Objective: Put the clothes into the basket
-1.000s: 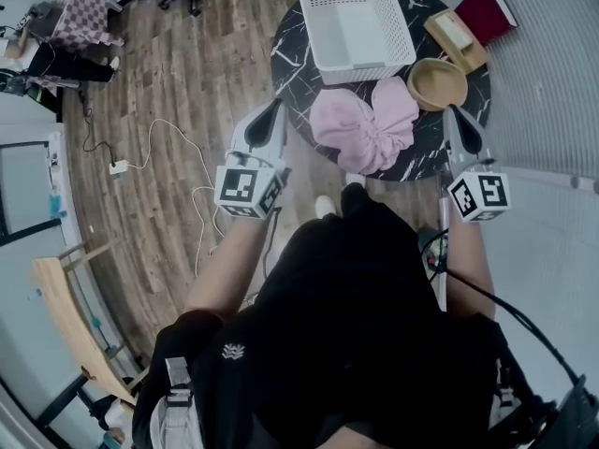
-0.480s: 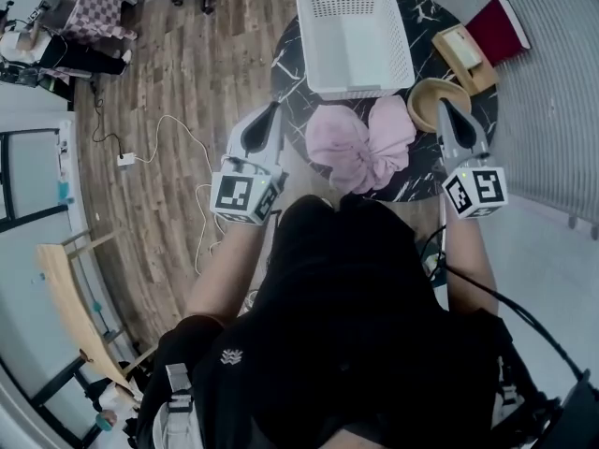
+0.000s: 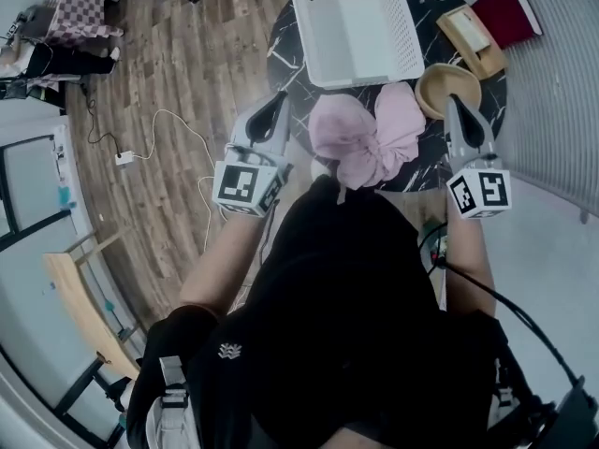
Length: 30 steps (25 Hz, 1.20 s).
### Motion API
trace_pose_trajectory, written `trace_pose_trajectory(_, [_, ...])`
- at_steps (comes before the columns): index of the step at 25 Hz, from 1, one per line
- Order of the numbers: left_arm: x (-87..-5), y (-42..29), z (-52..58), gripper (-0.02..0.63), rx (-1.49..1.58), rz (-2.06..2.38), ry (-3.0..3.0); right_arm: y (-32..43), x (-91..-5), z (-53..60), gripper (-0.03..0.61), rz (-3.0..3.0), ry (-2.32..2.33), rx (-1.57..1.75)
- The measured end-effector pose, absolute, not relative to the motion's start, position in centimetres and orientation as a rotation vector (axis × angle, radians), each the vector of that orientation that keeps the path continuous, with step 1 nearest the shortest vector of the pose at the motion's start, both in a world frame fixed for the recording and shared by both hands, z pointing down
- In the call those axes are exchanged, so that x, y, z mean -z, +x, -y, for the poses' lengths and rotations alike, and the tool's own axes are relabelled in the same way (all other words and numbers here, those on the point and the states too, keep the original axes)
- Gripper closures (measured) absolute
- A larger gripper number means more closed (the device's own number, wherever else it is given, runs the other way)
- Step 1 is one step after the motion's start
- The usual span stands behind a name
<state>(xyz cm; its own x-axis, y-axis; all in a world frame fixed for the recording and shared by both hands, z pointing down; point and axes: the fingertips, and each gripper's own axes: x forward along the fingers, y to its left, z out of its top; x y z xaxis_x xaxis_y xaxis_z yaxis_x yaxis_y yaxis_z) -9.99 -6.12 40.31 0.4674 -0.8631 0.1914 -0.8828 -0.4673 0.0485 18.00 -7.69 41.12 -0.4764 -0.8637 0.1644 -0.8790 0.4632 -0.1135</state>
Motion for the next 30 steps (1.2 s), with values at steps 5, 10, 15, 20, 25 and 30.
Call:
trace_pose_trajectory(5, [-42.9,-8.7,7.3,0.607,-0.217,1.441,2.584,18.2,-43.6,7.3,0.577,2.531,1.665,-0.349])
trace_pose_trajectory(10, [-45.4,-6.7,7.4,0.607,-0.236,1.334,2.617,17.5,-45.5,6.7,0.577,2.49,1.694,-0.382])
trace_pose_trajectory(15, [-48.1,-5.4,7.0,0.607,-0.269,1.238,2.65,17.3,-48.8,5.3,0.577,2.436,1.697,-0.443])
trace_pose_trajectory(20, [-50.9,-4.0,7.4,0.607,-0.305,1.176,2.637,17.4,-52.5,4.4,0.577,2.382,1.654,-0.519])
trace_pose_trajectory(25, [-53.9,-3.5,7.9,0.607,-0.362,1.172,2.587,17.7,-56.2,4.4,0.575,2.353,1.643,-0.578])
trace_pose_trajectory(30, [-54.5,-1.6,8.4,0.607,-0.32,1.137,2.632,17.6,-58.6,4.7,0.504,2.345,1.612,-0.613])
